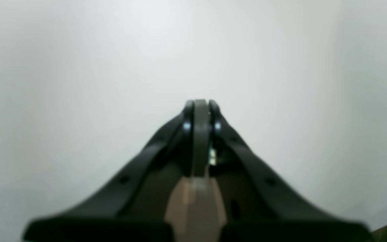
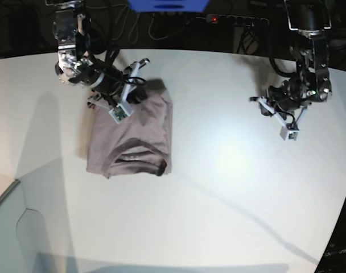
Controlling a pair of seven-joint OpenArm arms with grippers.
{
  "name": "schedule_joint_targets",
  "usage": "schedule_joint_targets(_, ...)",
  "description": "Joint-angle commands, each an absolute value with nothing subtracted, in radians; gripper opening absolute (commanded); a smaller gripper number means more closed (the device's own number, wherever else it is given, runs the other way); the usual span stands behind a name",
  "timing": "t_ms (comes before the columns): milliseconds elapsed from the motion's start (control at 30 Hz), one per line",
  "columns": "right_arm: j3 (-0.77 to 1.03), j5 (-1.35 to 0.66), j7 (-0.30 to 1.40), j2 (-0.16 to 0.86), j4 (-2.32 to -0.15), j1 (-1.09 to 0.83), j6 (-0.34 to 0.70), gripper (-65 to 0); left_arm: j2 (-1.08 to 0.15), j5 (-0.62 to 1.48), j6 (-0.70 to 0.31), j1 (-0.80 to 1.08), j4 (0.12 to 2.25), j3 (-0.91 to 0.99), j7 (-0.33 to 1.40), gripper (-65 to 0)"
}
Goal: Layout the t-shirt on the table in an organized manner, then fold the t-shirt properly
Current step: 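Press the folded shirt's collar edge flat with the right gripper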
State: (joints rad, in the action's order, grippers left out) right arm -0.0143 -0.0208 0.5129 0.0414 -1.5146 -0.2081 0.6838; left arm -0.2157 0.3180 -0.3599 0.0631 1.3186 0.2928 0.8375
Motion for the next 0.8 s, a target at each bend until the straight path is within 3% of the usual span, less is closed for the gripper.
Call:
schedule_joint_targets(0,-0.013,-0.035,0.49,0.044,-1.552,-0.214,0.698,-58.1,-0.225,0.326,-0.361,0.05,1.336,0.297,0.825,-65.0)
schedule_joint_targets(333,-0.002,-0.035,0.496,0.045,-1.682,-0.229,0.698,-58.1,-0.225,0.326,-0.361,0.05,1.333,0.297,0.825,-65.0)
schedule_joint_targets(767,0.073,-0.035,0.489,0.051,-1.472,-0.165,0.698,-58.1,-0.225,0.326,-0.361,0.05,1.33,0.297,0.825,-65.0)
